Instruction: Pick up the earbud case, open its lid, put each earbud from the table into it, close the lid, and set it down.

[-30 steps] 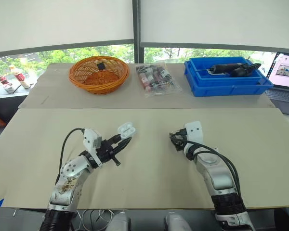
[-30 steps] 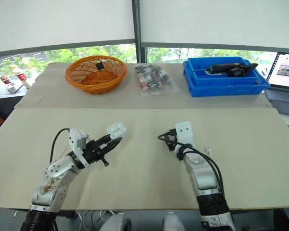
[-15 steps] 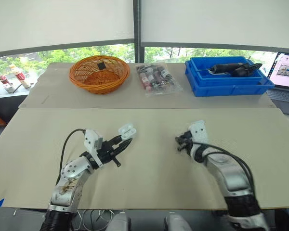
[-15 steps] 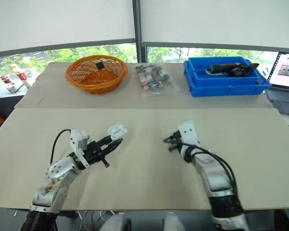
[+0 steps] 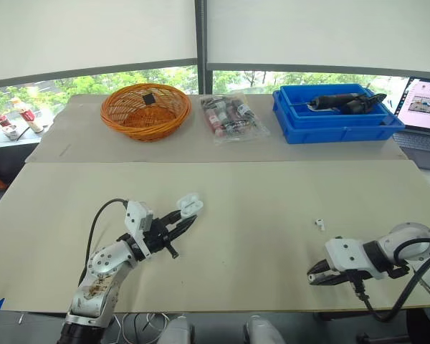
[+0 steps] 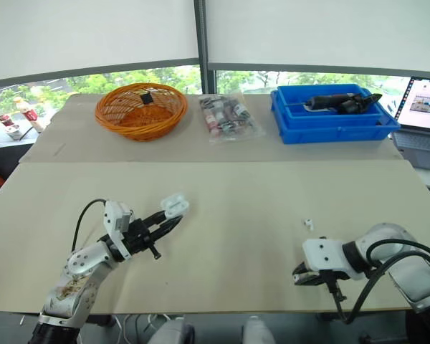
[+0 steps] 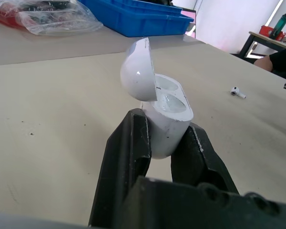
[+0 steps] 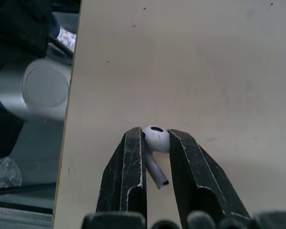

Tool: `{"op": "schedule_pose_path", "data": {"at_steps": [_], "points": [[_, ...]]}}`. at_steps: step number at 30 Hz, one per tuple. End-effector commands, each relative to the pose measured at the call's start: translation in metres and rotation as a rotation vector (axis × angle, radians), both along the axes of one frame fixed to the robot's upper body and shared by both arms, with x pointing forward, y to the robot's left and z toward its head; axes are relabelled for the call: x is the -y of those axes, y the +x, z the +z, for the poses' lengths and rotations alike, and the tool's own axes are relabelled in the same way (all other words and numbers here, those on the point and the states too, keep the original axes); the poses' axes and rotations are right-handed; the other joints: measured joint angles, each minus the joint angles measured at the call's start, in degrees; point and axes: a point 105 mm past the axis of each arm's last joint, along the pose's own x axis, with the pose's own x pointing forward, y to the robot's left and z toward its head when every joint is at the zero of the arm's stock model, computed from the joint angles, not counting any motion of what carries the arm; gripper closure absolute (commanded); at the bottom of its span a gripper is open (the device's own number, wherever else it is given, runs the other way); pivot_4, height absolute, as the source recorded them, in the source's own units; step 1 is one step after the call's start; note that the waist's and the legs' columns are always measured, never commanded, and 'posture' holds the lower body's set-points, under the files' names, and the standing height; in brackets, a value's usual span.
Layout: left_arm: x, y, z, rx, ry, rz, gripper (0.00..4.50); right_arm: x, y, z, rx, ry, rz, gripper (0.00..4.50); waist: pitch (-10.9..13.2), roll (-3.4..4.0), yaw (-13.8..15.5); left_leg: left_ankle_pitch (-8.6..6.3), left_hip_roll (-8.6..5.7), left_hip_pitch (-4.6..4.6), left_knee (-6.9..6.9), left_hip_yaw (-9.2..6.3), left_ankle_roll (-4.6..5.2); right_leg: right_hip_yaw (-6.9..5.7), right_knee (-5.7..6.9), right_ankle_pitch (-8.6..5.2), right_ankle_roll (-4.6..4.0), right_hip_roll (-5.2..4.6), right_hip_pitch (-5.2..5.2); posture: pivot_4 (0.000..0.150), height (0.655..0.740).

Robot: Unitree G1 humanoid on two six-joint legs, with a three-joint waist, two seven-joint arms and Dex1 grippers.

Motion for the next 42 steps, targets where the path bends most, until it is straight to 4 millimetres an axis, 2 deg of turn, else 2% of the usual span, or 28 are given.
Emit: {"op": "schedule_pose_path", "data": {"at_steps": [1,15,17,21,27,30,34,37,42], "points": [[0.003,-0.005,0.01,0.039,-0.002,-0.021,3.92,-0.008,0.006,0.009,0.036,0.03,0.037,4.15,0.0,0.0,0.26,0.0,0.0,-0.01,0.01,-0.01,0.0,0.0,0.0,0.0,0.0,-0.01,0.0,0.15,0.74],[-0.001,-0.01,0.011,0.029,0.01,-0.01,3.92,0.01,0.005,-0.002,-0.032,-0.075,0.049,4.15,0.0,0.0,0.61,0.0,-0.03,-0.01,0.04,-0.06,0.0,0.0,0.0,0.0,0.0,-0.06,0.0,0.15,0.74],[-0.001,-0.01,0.011,0.028,0.01,-0.009,3.92,0.011,0.006,-0.003,-0.032,-0.075,0.033,3.12,0.0,0.0,0.65,0.0,-0.04,-0.02,0.04,-0.05,0.0,0.0,0.0,0.0,0.0,-0.07,0.0,0.15,0.74],[-0.001,-0.01,0.012,0.027,0.012,-0.014,3.92,0.011,0.008,-0.001,0.005,-0.065,0.041,1.78,0.0,0.0,0.48,0.0,-0.03,0.01,0.05,-0.05,0.0,0.0,0.0,0.0,0.0,-0.06,0.03,0.15,0.74],[0.001,-0.01,0.012,0.023,0.013,-0.021,3.92,0.011,0.007,0.015,0.026,-0.041,0.031,1.76,0.0,0.0,0.61,0.0,-0.04,-0.01,0.04,-0.06,0.0,0.01,0.01,0.0,0.0,-0.07,0.01,0.15,0.74],[0.001,-0.011,0.012,0.02,0.013,-0.02,3.92,0.007,0.005,0.033,0.063,-0.05,0.028,1.76,0.0,0.01,0.61,0.0,-0.05,-0.03,0.04,-0.08,0.0,0.04,0.01,0.0,0.0,-0.08,-0.01,0.15,0.74],[0.002,-0.013,0.008,0.008,0.014,-0.019,3.92,-0.001,0.003,0.054,0.156,-0.165,-0.007,1.76,-0.02,0.06,0.62,0.0,-0.03,-0.04,0.02,-0.13,0.0,0.04,0.05,0.0,0.0,-0.07,-0.07,0.15,0.74],[0.005,-0.013,0.006,0.002,0.012,-0.023,3.92,-0.003,-0.003,0.055,0.155,-0.262,-0.079,1.76,-0.02,0.05,0.64,0.0,-0.02,-0.05,0.02,-0.14,0.0,0.03,0.04,0.0,0.0,-0.05,-0.05,0.15,0.74],[0.009,-0.013,0.004,-0.003,0.007,-0.028,3.92,-0.006,-0.009,0.041,0.174,-0.371,-0.085,1.76,-0.02,0.05,0.95,0.0,-0.05,-0.08,0.04,-0.08,0.0,0.02,0.01,0.0,0.0,-0.07,-0.05,0.15,0.74]]}}
